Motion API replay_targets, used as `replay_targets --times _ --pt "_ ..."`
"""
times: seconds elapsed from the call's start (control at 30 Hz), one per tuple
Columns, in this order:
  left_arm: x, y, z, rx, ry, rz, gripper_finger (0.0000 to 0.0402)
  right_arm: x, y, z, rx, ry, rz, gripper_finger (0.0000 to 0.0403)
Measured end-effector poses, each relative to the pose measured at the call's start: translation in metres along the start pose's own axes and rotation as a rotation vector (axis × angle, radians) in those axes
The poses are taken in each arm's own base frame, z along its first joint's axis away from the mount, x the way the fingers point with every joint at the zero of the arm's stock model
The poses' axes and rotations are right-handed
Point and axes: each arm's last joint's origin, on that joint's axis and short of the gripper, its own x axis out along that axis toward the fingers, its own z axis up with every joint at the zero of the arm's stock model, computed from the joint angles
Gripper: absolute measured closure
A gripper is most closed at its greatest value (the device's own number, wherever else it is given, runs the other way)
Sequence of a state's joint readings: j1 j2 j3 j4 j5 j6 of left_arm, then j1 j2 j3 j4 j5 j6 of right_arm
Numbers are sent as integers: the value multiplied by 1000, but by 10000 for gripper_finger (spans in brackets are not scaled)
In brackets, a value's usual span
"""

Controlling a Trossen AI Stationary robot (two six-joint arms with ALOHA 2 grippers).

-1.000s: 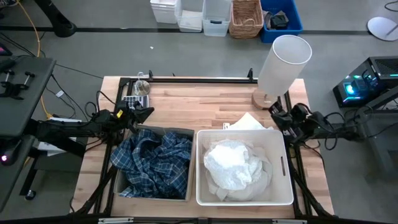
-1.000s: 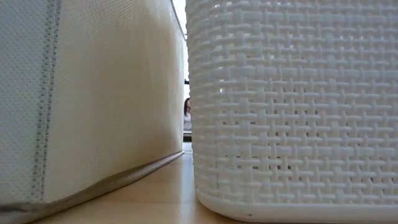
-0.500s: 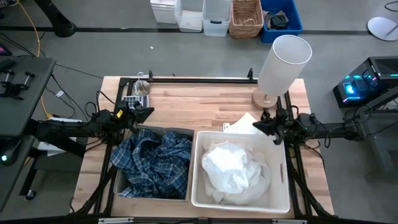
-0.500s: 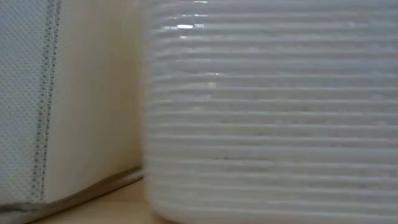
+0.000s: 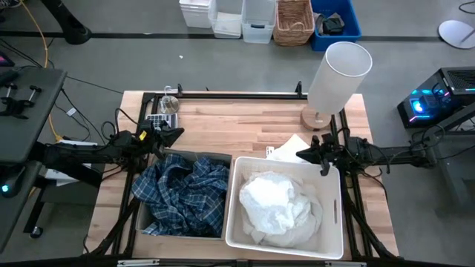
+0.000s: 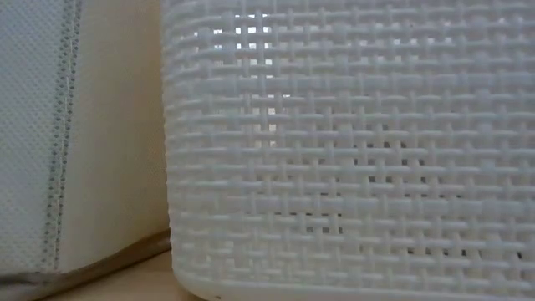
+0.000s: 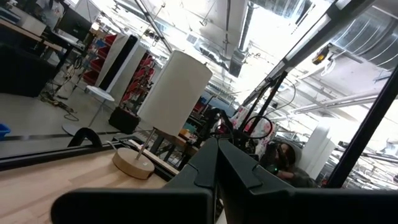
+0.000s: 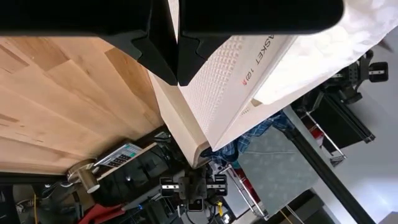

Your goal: Sort clothes

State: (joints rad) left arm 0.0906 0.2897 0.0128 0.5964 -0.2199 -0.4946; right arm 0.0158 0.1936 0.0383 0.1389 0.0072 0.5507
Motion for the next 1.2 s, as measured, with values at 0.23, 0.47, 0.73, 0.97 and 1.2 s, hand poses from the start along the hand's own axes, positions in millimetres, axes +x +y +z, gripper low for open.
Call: replay_targets --times 0.23,0.47,0.73,0.97,1.2 --pt "0 0 0 0 0 0 401 0 0 1 -2 -7 4 402" --pt "0 0 0 0 0 0 401 0 0 0 -5 -5 3 402" --pt "0 0 0 0 0 0 401 0 0 0 -6 -2 1 402" --pt "0 0 0 0 1 0 401 0 -1 -2 148 16 -1 402" --pt "0 0 0 0 1 0 401 0 -2 -3 226 20 -7 402"
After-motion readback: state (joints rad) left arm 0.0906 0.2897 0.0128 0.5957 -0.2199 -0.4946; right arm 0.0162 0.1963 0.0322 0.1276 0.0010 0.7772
